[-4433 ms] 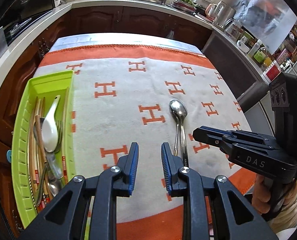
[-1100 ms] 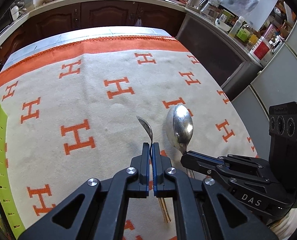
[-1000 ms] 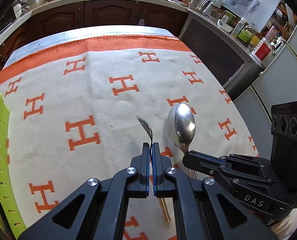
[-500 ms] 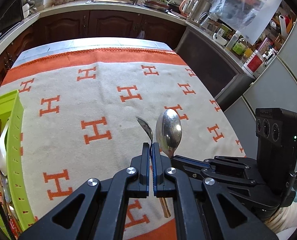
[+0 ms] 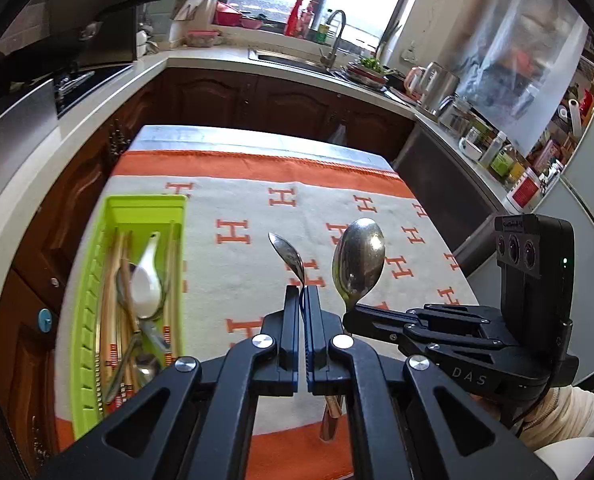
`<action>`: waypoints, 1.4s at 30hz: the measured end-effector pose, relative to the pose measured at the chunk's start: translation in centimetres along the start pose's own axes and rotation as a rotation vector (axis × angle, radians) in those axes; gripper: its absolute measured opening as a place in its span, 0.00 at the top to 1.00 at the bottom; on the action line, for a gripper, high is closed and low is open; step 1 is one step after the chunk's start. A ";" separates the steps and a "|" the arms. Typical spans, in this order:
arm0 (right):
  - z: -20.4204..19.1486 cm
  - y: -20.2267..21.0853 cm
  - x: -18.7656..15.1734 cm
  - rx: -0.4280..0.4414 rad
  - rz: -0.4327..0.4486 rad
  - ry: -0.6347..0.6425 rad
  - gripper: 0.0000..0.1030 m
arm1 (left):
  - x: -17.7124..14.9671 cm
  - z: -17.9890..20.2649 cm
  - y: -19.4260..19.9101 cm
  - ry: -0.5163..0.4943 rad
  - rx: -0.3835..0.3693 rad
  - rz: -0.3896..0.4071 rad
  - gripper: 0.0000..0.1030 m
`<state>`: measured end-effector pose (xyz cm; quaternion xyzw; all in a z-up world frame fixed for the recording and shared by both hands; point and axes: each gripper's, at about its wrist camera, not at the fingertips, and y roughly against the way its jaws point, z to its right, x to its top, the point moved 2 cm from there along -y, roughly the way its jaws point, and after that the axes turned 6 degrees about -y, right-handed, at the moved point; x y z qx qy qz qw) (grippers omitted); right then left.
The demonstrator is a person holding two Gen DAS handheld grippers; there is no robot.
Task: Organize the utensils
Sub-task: 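Carry both spoons into the green tray and lower them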
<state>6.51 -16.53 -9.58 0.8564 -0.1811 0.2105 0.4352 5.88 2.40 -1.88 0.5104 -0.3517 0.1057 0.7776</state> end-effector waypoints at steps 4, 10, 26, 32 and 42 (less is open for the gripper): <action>-3.7 -1.9 1.7 0.092 -0.028 0.028 0.98 | -0.3 -4.0 2.5 0.042 0.081 0.016 1.00; -8.3 -5.9 4.0 0.189 -0.066 0.033 0.98 | -0.8 -9.5 3.0 0.083 0.179 0.006 1.00; -8.1 -16.3 5.8 0.000 -0.186 0.084 0.97 | -2.1 -14.6 -7.0 0.136 0.172 -0.136 1.00; -7.2 -17.0 5.8 -0.014 -0.216 0.063 0.95 | -1.8 -15.1 -7.9 0.153 0.183 -0.139 0.96; -5.7 -15.1 5.5 -0.031 -0.203 0.011 0.95 | -1.8 -14.2 -6.7 0.152 0.190 -0.134 0.80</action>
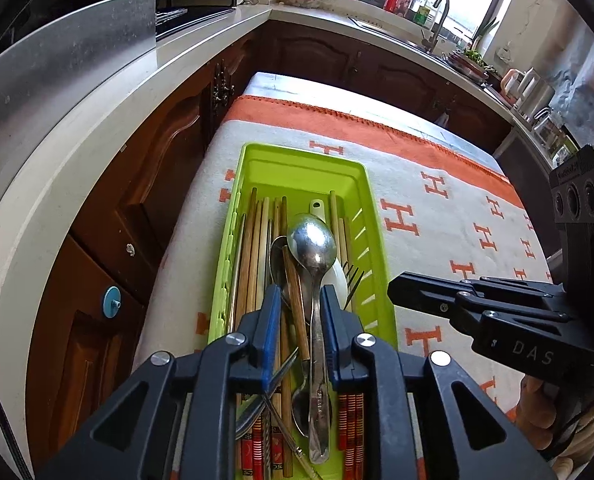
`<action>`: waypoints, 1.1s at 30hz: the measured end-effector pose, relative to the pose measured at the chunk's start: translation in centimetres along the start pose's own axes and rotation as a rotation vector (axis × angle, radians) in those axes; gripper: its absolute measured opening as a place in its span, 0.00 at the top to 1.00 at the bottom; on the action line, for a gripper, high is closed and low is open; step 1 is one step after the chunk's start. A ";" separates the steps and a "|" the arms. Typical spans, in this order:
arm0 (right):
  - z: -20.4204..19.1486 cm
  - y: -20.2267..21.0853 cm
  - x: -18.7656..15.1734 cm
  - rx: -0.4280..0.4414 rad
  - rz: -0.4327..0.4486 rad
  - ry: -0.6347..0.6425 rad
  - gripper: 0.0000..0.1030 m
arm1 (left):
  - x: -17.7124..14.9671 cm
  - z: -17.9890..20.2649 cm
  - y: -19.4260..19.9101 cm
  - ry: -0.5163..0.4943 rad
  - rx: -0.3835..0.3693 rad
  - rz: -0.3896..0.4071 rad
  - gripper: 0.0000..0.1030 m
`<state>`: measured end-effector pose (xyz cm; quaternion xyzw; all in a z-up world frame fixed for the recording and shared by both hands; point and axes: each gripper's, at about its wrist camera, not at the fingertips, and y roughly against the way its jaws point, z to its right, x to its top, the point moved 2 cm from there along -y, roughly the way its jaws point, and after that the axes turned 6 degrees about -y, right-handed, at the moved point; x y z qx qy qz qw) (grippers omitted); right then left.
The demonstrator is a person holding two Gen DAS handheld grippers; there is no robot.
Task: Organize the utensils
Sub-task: 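Carry both spoons into the green tray and lower them, then open both tools to release the spoons in the tray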
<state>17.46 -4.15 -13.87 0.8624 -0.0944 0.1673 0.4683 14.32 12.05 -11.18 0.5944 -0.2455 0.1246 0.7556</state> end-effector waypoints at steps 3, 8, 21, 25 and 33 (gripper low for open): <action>0.5 0.8 -0.4 -0.011 0.010 -0.018 0.95 | -0.2 0.4 0.5 -0.008 0.004 0.002 0.74; 1.4 2.0 -1.1 -0.032 0.028 -0.051 0.95 | -0.7 1.1 1.5 -0.020 0.003 0.007 0.54; 3.6 5.7 -4.7 -0.166 0.057 -0.093 0.82 | -2.3 5.1 4.0 -0.081 -0.012 0.022 0.05; 4.4 7.7 -5.5 -0.213 0.084 -0.116 0.69 | -2.5 6.2 4.4 -0.082 -0.025 0.014 0.01; 5.3 11.6 -6.6 -0.282 0.137 -0.144 0.54 | -2.5 8.4 4.7 -0.077 -0.055 0.002 0.01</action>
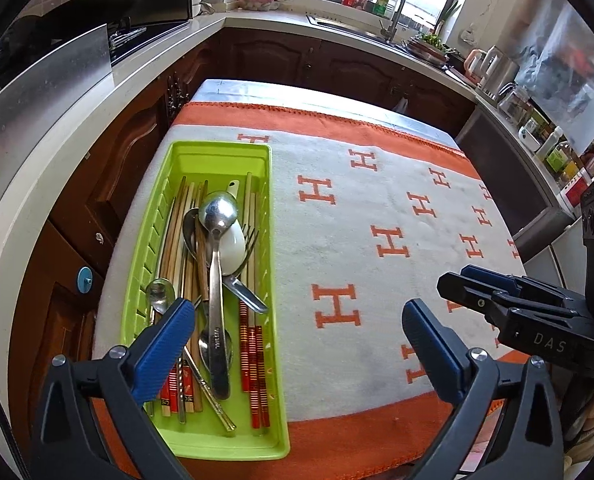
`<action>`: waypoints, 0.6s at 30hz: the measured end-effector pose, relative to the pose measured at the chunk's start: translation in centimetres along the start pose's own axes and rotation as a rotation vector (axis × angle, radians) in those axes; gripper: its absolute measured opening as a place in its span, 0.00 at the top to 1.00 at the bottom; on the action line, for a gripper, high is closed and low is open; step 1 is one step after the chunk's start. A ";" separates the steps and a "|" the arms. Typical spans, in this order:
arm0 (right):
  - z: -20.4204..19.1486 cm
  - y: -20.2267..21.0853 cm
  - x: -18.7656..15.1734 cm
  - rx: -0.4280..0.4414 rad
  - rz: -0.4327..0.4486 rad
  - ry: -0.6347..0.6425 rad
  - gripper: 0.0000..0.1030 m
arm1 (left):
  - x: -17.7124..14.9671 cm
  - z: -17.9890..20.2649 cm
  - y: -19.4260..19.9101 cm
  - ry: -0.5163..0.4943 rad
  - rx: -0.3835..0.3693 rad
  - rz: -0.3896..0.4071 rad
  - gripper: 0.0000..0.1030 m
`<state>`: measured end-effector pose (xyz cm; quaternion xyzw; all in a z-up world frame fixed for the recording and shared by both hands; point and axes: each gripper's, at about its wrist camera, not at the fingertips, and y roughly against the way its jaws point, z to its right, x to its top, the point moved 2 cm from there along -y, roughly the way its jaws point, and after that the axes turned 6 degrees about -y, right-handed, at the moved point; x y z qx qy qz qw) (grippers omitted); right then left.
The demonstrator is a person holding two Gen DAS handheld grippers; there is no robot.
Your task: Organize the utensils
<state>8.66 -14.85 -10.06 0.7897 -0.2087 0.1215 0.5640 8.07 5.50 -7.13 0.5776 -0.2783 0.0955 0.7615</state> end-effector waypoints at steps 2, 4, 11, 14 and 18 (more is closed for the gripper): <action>0.3 0.8 -0.1 -0.020 0.017 0.005 0.51 | 0.1 0.7 0.2 0.001 -0.006 0.008 0.01; 0.6 1.7 -0.2 -0.046 0.038 0.011 0.51 | 0.3 1.5 0.3 -0.010 0.001 0.010 0.01; 1.9 4.9 -0.1 -0.075 0.104 0.018 0.51 | 1.8 4.4 1.3 -0.018 -0.011 0.021 0.01; 2.6 6.4 0.2 -0.059 0.115 0.008 0.51 | 2.8 5.7 2.0 -0.029 0.011 0.039 0.01; 3.2 8.5 0.6 -0.026 0.140 -0.038 0.51 | 3.9 7.5 2.8 -0.038 0.030 0.062 0.01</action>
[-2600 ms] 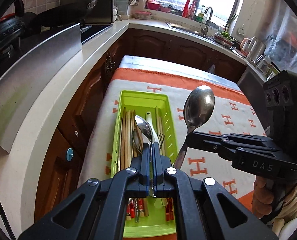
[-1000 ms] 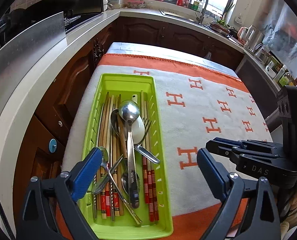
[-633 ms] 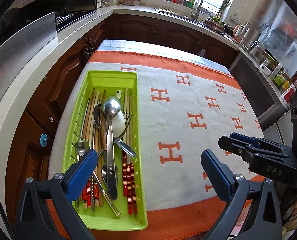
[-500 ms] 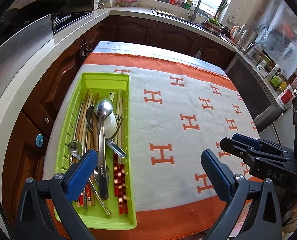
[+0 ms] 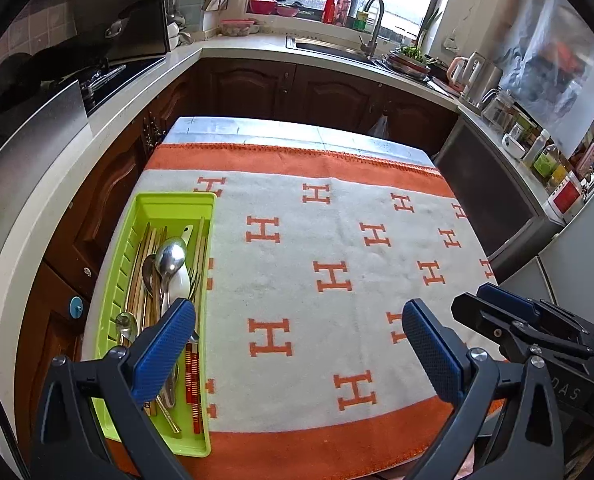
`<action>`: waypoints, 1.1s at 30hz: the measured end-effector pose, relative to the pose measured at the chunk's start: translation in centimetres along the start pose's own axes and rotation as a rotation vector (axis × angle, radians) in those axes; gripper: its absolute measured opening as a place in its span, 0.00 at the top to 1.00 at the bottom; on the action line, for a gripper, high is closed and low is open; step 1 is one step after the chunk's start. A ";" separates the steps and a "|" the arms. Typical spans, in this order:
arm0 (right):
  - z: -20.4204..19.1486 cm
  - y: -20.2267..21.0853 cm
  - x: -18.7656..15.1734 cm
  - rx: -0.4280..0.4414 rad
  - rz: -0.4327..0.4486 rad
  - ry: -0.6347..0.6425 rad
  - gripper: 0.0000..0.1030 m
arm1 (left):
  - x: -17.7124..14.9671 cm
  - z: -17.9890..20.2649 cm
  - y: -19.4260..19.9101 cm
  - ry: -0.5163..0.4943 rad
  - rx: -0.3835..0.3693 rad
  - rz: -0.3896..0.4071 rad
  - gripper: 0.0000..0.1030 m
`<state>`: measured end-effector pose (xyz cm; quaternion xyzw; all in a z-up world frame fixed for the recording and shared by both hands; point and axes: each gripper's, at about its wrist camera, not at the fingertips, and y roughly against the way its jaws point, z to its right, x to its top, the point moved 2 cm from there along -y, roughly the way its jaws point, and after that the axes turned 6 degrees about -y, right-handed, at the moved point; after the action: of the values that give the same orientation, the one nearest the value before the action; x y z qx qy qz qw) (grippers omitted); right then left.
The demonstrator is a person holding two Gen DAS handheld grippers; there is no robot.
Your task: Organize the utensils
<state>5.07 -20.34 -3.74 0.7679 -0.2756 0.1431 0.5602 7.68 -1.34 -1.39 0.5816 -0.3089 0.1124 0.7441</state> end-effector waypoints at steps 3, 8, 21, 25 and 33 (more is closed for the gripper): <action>0.1 1.3 0.1 -0.028 0.039 -0.004 0.51 | 0.5 1.0 0.4 -0.007 0.026 0.016 0.01; 0.6 2.4 0.0 -0.059 0.084 -0.012 0.50 | 0.6 2.3 0.9 -0.024 0.063 0.040 0.01; 1.7 2.3 -0.3 -0.082 0.080 -0.030 0.50 | 0.4 3.0 0.4 -0.012 0.098 0.031 0.01; 2.1 2.1 -0.3 -0.087 0.069 -0.044 0.50 | 0.3 3.3 0.1 -0.018 0.106 0.022 0.01; 2.4 2.0 -0.3 -0.093 0.065 -0.051 0.50 | 0.3 3.5 -0.1 -0.017 0.104 0.014 0.01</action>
<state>3.46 -22.90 -3.17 0.7350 -0.3209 0.1286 0.5833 6.85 -4.67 -0.81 0.6183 -0.3130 0.1283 0.7094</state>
